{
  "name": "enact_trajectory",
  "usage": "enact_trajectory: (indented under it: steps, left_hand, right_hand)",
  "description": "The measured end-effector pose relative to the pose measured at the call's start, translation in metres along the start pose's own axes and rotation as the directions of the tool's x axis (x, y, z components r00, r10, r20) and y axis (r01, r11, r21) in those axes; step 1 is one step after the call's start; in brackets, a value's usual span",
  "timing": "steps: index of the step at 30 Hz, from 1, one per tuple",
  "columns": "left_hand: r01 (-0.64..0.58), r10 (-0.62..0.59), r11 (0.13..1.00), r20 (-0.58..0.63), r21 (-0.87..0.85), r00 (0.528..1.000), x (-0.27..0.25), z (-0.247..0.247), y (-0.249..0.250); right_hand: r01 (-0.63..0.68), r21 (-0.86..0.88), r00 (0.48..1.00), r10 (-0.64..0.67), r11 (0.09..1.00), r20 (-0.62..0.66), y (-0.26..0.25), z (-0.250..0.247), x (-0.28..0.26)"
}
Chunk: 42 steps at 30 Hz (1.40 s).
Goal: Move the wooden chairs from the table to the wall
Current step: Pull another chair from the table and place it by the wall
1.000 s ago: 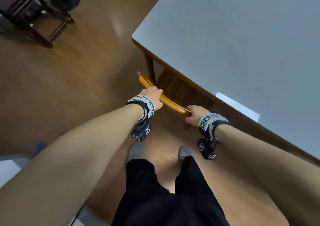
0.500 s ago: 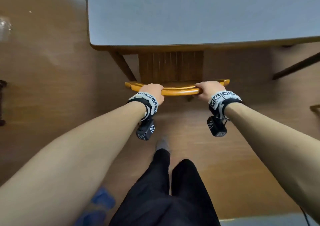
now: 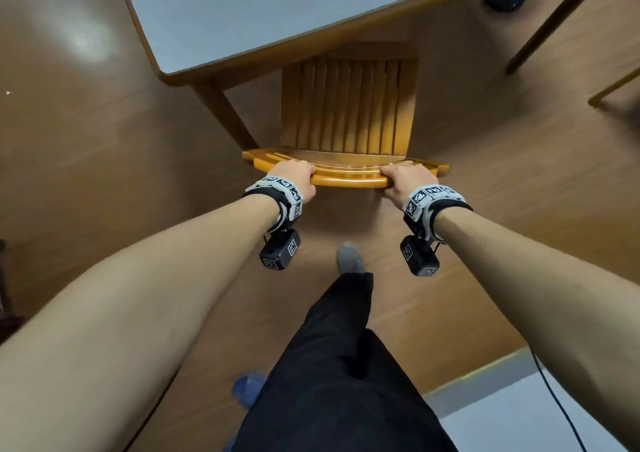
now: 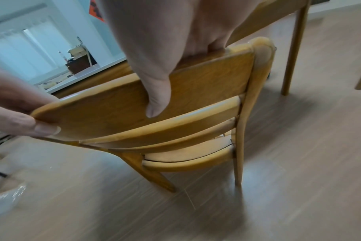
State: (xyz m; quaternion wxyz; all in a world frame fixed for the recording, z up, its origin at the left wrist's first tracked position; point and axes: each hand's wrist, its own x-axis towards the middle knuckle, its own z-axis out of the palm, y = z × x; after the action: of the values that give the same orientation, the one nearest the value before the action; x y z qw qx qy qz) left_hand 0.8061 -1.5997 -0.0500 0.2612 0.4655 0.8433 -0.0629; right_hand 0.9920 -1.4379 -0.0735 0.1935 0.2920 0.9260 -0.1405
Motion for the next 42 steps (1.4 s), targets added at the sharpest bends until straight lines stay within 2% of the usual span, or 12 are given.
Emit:
enact_trajectory:
  steps: [8, 13, 18, 23, 32, 35, 40, 42]
  left_hand:
    - [-0.181, 0.178, 0.981, 0.041, 0.063, 0.983, -0.052, 0.029, -0.033]
    - [-0.296, 0.290, 0.946, 0.066, 0.130, 0.955, -0.067, 0.037, -0.060]
    - [-0.489, 0.471, 0.849, 0.136, 0.198, 0.872, -0.082, 0.056, -0.106]
    - [-0.596, 0.551, 0.761, 0.229, 0.258, 0.803, -0.100, 0.073, -0.169]
    - [-0.710, 0.618, 0.627, 0.349, 0.322, 0.704, -0.133, 0.061, -0.248]
    - [-0.743, 0.637, 0.571, 0.383, 0.349, 0.669, -0.144, 0.062, -0.273]
    - [-0.797, 0.650, 0.477, 0.461, 0.370, 0.604, -0.167, 0.070, -0.325]
    - [-0.806, 0.662, 0.456, 0.460, 0.379, 0.591, -0.171, 0.073, -0.348]
  right_hand:
    - [-0.168, 0.104, 0.985, 0.170, 0.980, -0.018, -0.057, 0.055, -0.071]
    - [-0.313, 0.162, 0.948, 0.317, 0.936, -0.001, -0.100, 0.075, -0.099]
    - [-0.443, 0.181, 0.895, 0.445, 0.878, 0.034, -0.168, 0.099, -0.132]
    - [-0.508, 0.206, 0.860, 0.506, 0.836, 0.065, -0.260, 0.130, -0.154]
    - [-0.688, 0.283, 0.710, 0.700, 0.668, 0.076, -0.403, 0.160, -0.177]
    - [-0.719, 0.295, 0.674, 0.734, 0.629, 0.079, -0.445, 0.172, -0.179]
    - [-0.791, 0.329, 0.585, 0.796, 0.516, 0.155, -0.528, 0.191, -0.182]
    - [-0.800, 0.340, 0.568, 0.805, 0.494, 0.168, -0.560, 0.196, -0.181]
